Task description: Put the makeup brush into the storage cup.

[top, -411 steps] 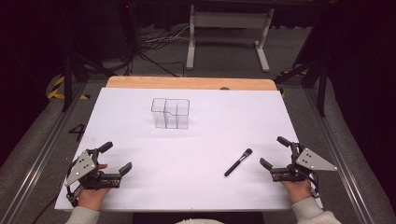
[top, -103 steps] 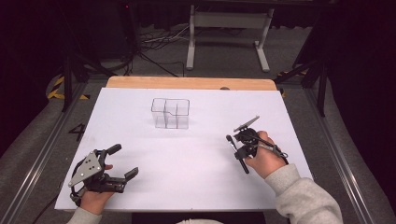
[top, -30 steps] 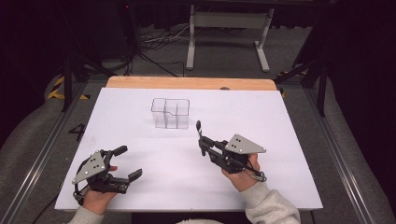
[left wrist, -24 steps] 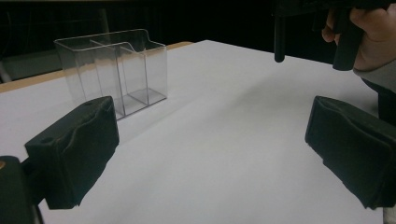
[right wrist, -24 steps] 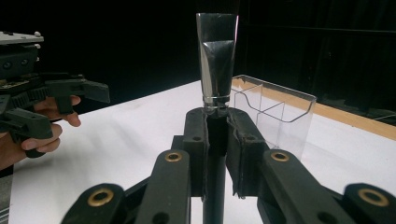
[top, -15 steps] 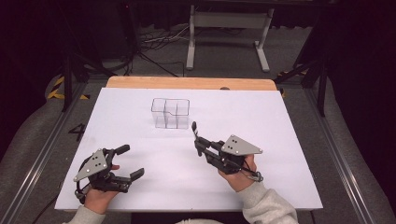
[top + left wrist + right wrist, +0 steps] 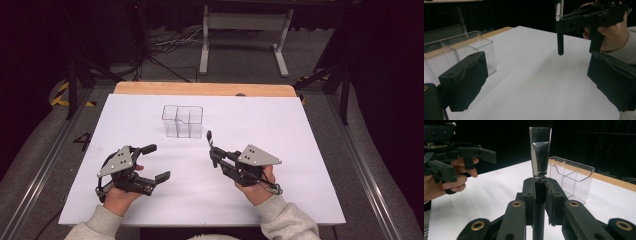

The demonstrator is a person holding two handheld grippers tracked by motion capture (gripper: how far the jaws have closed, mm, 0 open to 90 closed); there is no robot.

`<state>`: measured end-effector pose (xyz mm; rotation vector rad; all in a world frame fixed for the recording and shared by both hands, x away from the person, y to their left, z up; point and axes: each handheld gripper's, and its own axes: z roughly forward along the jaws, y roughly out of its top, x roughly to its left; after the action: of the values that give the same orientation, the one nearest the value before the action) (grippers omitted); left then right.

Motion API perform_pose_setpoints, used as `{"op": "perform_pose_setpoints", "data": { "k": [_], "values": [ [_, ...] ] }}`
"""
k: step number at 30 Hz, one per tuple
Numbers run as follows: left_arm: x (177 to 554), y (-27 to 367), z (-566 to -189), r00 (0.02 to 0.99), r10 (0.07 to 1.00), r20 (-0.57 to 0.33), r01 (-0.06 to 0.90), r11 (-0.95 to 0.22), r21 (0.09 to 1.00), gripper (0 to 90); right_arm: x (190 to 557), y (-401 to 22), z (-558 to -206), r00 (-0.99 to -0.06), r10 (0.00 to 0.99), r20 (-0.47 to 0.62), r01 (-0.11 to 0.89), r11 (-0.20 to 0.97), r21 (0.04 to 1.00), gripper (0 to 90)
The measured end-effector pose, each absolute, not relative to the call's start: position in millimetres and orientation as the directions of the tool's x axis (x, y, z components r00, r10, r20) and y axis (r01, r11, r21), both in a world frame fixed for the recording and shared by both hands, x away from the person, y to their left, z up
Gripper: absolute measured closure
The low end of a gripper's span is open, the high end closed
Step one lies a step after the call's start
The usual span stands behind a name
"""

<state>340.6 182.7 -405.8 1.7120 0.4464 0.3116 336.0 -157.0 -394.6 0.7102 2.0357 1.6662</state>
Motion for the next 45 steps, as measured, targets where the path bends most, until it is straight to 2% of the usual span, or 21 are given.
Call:
{"op": "perform_pose_setpoints", "data": {
  "k": [10,18,31,35,45],
  "values": [
    [359,147,-382,0.920,0.389,-0.045,0.106,-0.137,0.985,3.9,336,-159,-393,-0.786,0.618,0.002,0.119,0.149,0.982,78.9],
    [369,127,-375,0.929,0.361,-0.077,0.127,-0.116,0.985,4.4,336,-160,-392,-0.784,0.621,-0.001,0.117,0.149,0.982,78.8],
    [378,92,-366,0.948,0.310,-0.067,0.117,-0.145,0.982,5.5,336,-160,-392,-0.786,0.618,-0.006,0.110,0.149,0.983,78.9],
    [379,85,-365,0.951,0.302,-0.063,0.118,-0.166,0.979,11.0,335,-160,-391,-0.789,0.615,-0.009,0.106,0.150,0.983,78.8],
    [376,78,-365,0.951,0.307,-0.035,0.093,-0.177,0.980,51.4,334,-160,-390,-0.789,0.614,-0.017,0.100,0.155,0.983,78.8]
  ]
}}
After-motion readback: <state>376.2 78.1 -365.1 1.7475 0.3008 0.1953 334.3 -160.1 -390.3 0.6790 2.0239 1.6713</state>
